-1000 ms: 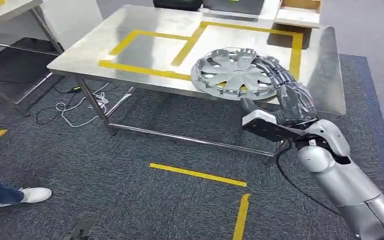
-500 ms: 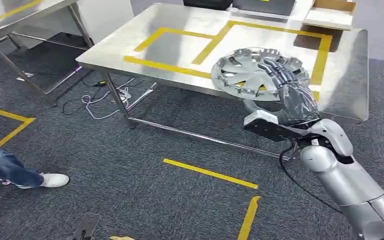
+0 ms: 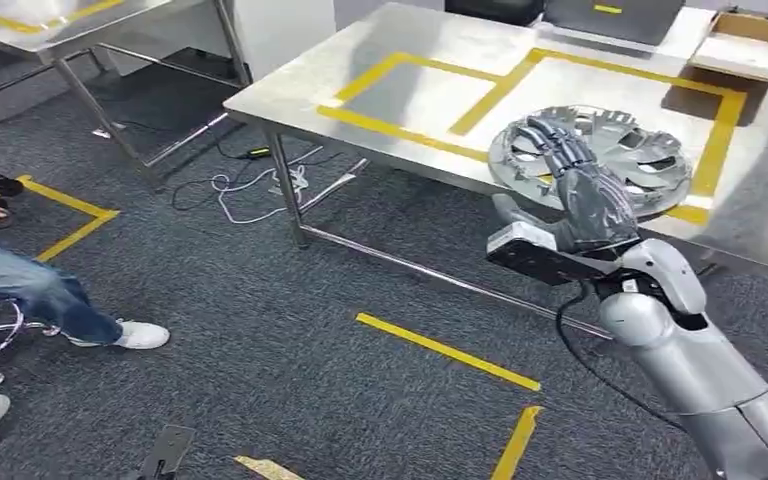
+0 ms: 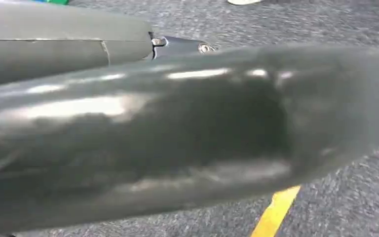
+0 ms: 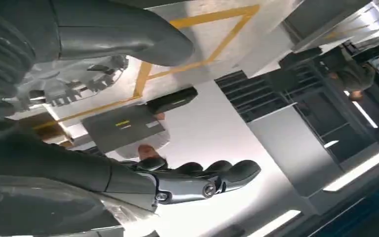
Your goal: Take the parts from the cabinet and place them on the table.
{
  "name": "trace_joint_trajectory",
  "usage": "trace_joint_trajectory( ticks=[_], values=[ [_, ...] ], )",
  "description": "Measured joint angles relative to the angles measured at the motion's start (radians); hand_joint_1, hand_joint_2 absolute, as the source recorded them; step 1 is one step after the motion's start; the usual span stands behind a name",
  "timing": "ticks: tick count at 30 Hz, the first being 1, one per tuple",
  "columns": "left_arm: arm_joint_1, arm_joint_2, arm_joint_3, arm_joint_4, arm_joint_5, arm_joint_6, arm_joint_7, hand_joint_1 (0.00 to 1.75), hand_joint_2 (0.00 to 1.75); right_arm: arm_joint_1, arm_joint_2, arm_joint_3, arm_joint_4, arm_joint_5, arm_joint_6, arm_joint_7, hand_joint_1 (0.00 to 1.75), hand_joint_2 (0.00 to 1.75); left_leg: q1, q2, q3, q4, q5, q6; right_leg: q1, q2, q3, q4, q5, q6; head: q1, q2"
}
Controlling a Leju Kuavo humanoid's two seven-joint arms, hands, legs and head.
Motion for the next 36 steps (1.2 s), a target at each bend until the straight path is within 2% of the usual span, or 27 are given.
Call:
trace_joint_trajectory(
  ticks=[1, 4, 5, 6, 7, 8, 10, 11, 12, 14, 15, 16, 17, 20, 21, 22, 24, 25, 26, 27, 28, 29, 30, 31, 32, 34, 36],
  values=[
    [-0.002, 0.0, 0.0, 0.0, 0.0, 0.0, 0.0, 0.0, 0.0, -0.001, 0.0, 0.0, 0.0, 0.0, 0.0, 0.0, 0.0, 1.75, -0.006, -0.007, -0.009, 0.006, 0.001, -0.007, -0.004, 0.032, 0.023, -0.024, -0.011, -0.001, -0.002, 0.0],
    [0.002, 0.0, 0.0, 0.0, 0.0, 0.0, 0.0, 0.0, 0.0, 0.001, -0.002, 0.001, -0.003, 0.001, 0.0, 0.0, 0.0, 1.75, 0.005, -0.031, -0.02, 0.001, 0.014, -0.027, 0.003, 0.01, 0.015, -0.025, -0.009, -0.006, -0.001, 0.0],
    [0.003, 0.001, 0.0, 0.0, 0.0, 0.0, 0.0, 0.0, 0.0, 0.0, -0.002, 0.001, -0.003, 0.002, 0.0, 0.0, 0.0, 1.75, 0.001, -0.04, -0.022, 0.0, 0.017, -0.034, -0.002, 0.001, 0.018, -0.034, -0.003, -0.015, -0.002, 0.0],
    [0.004, 0.003, 0.0, 0.0, 0.0, 0.0, 0.0, 0.0, 0.0, -0.003, -0.002, 0.0, -0.005, 0.002, 0.0, 0.0, 0.0, 1.75, 0.0, -0.018, -0.027, 0.013, 0.0, -0.035, -0.006, -0.015, 0.022, -0.042, 0.003, -0.022, -0.002, 0.0],
    [0.003, 0.002, 0.0, 0.0, 0.0, 0.0, 0.0, 0.0, 0.0, -0.004, -0.002, 0.0, -0.006, 0.002, -0.001, 0.0, 0.0, 1.75, -0.002, 0.015, -0.044, 0.057, -0.035, -0.04, -0.006, -0.021, 0.023, -0.044, 0.004, -0.027, -0.01, 0.0],
    [0.001, 0.002, 0.0, 0.0, 0.001, 0.0, 0.0, 0.0, 0.0, -0.003, -0.002, 0.0, -0.006, 0.003, 0.0, -0.001, 0.0, 1.75, 0.001, 0.034, -0.075, 0.132, -0.078, -0.046, -0.005, -0.033, 0.022, -0.044, 0.003, -0.029, -0.012, 0.0],
    [0.001, 0.001, 0.0, 0.0, 0.0, 0.0, 0.0, 0.0, 0.0, 0.0, -0.002, 0.0, -0.007, 0.003, 0.0, 0.0, 0.0, 1.75, 0.004, 0.047, -0.136, 0.282, -0.141, -0.052, -0.002, -0.054, 0.021, -0.044, 0.002, -0.031, -0.011, 0.0],
    [0.002, 0.001, 0.0, 0.0, 0.001, 0.0, 0.0, 0.0, 0.0, 0.0, -0.002, 0.001, -0.007, 0.004, 0.0, 0.0, 0.0, 1.75, 0.005, 0.048, -0.145, 0.311, -0.144, -0.055, -0.002, -0.064, 0.021, -0.043, 0.002, -0.031, -0.011, 0.0],
    [0.003, 0.001, 0.0, 0.0, 0.001, 0.0, 0.0, 0.0, 0.0, 0.0, -0.002, 0.001, -0.007, 0.005, 0.0, -0.001, 0.0, 1.75, 0.006, 0.049, -0.131, 0.29, -0.124, -0.055, -0.002, -0.073, 0.021, -0.043, 0.002, -0.03, -0.012, 0.0],
    [0.002, 0.002, 0.0, 0.0, 0.002, 0.0, 0.0, 0.0, 0.0, -0.001, -0.002, 0.001, -0.009, 0.006, 0.0, -0.001, 0.0, 1.75, 0.006, 0.059, -0.048, 0.136, -0.045, -0.053, -0.002, -0.091, 0.024, -0.042, 0.0, -0.028, -0.011, 0.0],
    [0.002, 0.003, 0.0, 0.0, 0.002, 0.0, 0.0, 0.0, 0.0, -0.001, -0.002, 0.001, -0.01, 0.007, 0.0, -0.001, 0.0, 1.75, 0.005, 0.082, 0.0, 0.046, -0.01, -0.05, -0.002, -0.099, 0.026, -0.041, -0.002, -0.024, -0.012, 0.0],
    [0.0, 0.003, 0.0, 0.0, 0.002, 0.0, 0.0, 0.0, 0.0, -0.001, -0.002, 0.001, -0.013, 0.008, 0.0, -0.002, 0.0, 1.75, -0.006, 0.116, 0.024, 0.004, -0.023, -0.046, 0.007, -0.105, 0.025, -0.039, -0.005, -0.019, -0.012, 0.0],
    [-0.001, 0.003, 0.0, 0.0, 0.002, 0.0, 0.0, 0.0, 0.0, -0.003, -0.003, 0.0, -0.014, 0.008, 0.0, -0.002, 0.0, 1.75, -0.004, 0.108, 0.019, -0.003, -0.018, -0.035, 0.009, -0.111, 0.022, -0.035, -0.006, -0.016, -0.011, 0.0],
    [0.003, 0.003, 0.0, 0.0, 0.002, 0.0, 0.0, 0.0, 0.0, -0.002, -0.003, 0.0, -0.019, 0.009, 0.0, -0.002, 0.0, 1.75, -0.007, 0.086, 0.013, -0.003, -0.016, -0.019, 0.009, -0.134, 0.026, -0.037, -0.008, -0.003, -0.013, 0.0],
    [0.002, 0.002, 0.0, 0.0, 0.002, 0.0, 0.0, 0.0, 0.0, -0.002, -0.004, 0.0, -0.023, 0.01, 0.0, -0.002, 0.0, 1.75, 0.001, 0.08, 0.017, -0.009, -0.011, -0.011, 0.004, -0.119, 0.012, -0.03, -0.02, 0.005, -0.013, 0.0],
    [0.001, 0.002, 0.0, 0.0, 0.002, 0.0, 0.0, 0.0, 0.0, -0.004, -0.004, 0.0, -0.023, 0.01, 0.0, -0.003, 0.0, 1.75, 0.003, 0.073, 0.017, -0.01, -0.01, -0.008, 0.003, -0.081, 0.001, 0.002, -0.044, 0.01, -0.008, 0.0],
    [-0.002, 0.004, 0.0, 0.0, 0.002, 0.0, 0.0, 0.0, 0.0, -0.002, -0.008, 0.0, -0.024, 0.011, 0.0, -0.003, 0.0, 1.75, 0.003, 0.058, 0.014, -0.01, -0.008, 0.0, 0.0, -0.05, -0.075, 0.166, -0.119, 0.014, -0.008, 0.0],
    [-0.002, 0.004, 0.0, 0.0, 0.002, 0.0, 0.0, 0.0, 0.0, 0.001, -0.008, 0.0, -0.024, 0.011, -0.001, -0.003, 0.0, 1.75, 0.002, 0.049, 0.013, -0.009, -0.008, 0.0, 0.0, -0.047, -0.115, 0.242, -0.146, 0.016, -0.007, 0.0],
    [0.0, 0.004, 0.0, 0.0, 0.002, 0.0, 0.0, 0.0, 0.0, 0.005, -0.009, 0.0, -0.024, 0.011, -0.002, -0.003, 0.0, 1.75, 0.002, 0.039, 0.013, -0.009, -0.008, 0.0, 0.0, -0.046, -0.143, 0.291, -0.154, 0.017, -0.008, 0.0],
    [0.001, 0.004, 0.0, 0.0, 0.002, 0.0, 0.0, 0.0, 0.0, 0.008, -0.009, 0.0, -0.024, 0.011, -0.002, -0.003, 0.0, 1.75, 0.002, 0.031, 0.013, -0.009, -0.008, 0.0, 0.0, -0.045, -0.143, 0.282, -0.135, 0.017, -0.008, 0.0],
    [0.001, 0.005, 0.0, 0.0, 0.003, 0.0, 0.0, 0.0, 0.0, 0.008, -0.009, 0.0, -0.025, 0.011, -0.002, -0.003, 0.0, 1.75, 0.002, 0.021, 0.014, -0.007, -0.008, 0.0, -0.001, -0.044, -0.12, 0.228, -0.093, 0.015, -0.007, 0.0],
    [0.0, 0.005, 0.0, 0.0, 0.003, 0.0, -0.001, 0.0, 0.0, 0.007, -0.01, -0.002, -0.026, 0.011, -0.002, -0.003, 0.0, 1.75, 0.003, 0.011, 0.015, -0.006, -0.009, 0.0, -0.001, -0.04, -0.081, 0.143, -0.044, 0.011, -0.008, 0.0],
    [-0.001, 0.004, 0.0, 0.0, 0.003, 0.0, -0.002, 0.0, 0.0, 0.007, -0.01, -0.005, -0.03, 0.011, -0.003, -0.003, 0.0, 1.75, 0.003, 0.001, 0.016, -0.004, -0.01, -0.003, -0.004, -0.021, -0.031, 0.038, 0.005, 0.009, -0.007, 0.0],
    [-0.001, 0.004, 0.0, 0.0, 0.004, 0.0, -0.002, 0.0, 0.0, 0.005, -0.01, -0.008, -0.031, 0.011, -0.003, -0.003, 0.0, 1.75, 0.001, -0.007, 0.013, -0.002, -0.011, -0.006, -0.007, 0.016, -0.006, -0.008, 0.001, 0.007, -0.008, 0.0],
    [-0.003, 0.005, 0.0, 0.0, 0.005, 0.0, -0.003, 0.0, 0.0, 0.004, -0.01, -0.008, -0.032, 0.012, -0.003, -0.003, 0.0, 1.75, -0.001, -0.015, 0.005, 0.006, -0.011, -0.012, -0.009, 0.016, 0.011, -0.031, -0.003, 0.006, -0.009, 0.0],
    [0.0, 0.005, 0.0, 0.0, 0.005, 0.0, -0.003, 0.0, 0.0, 0.006, -0.01, -0.008, -0.034, 0.012, -0.004, -0.002, 0.0, 1.75, 0.005, -0.028, -0.002, 0.0, -0.003, -0.024, -0.005, 0.004, 0.005, -0.021, -0.004, 0.002, -0.008, 0.0],
    [0.002, 0.01, 0.0, 0.0, 0.006, 0.001, -0.003, 0.0, 0.0, 0.004, -0.011, -0.008, -0.039, 0.012, -0.004, -0.003, 0.0, 1.75, 0.003, -0.035, -0.006, 0.004, -0.009, -0.034, -0.014, -0.016, 0.01, -0.034, 0.004, -0.012, -0.008, 0.0]
  ],
)
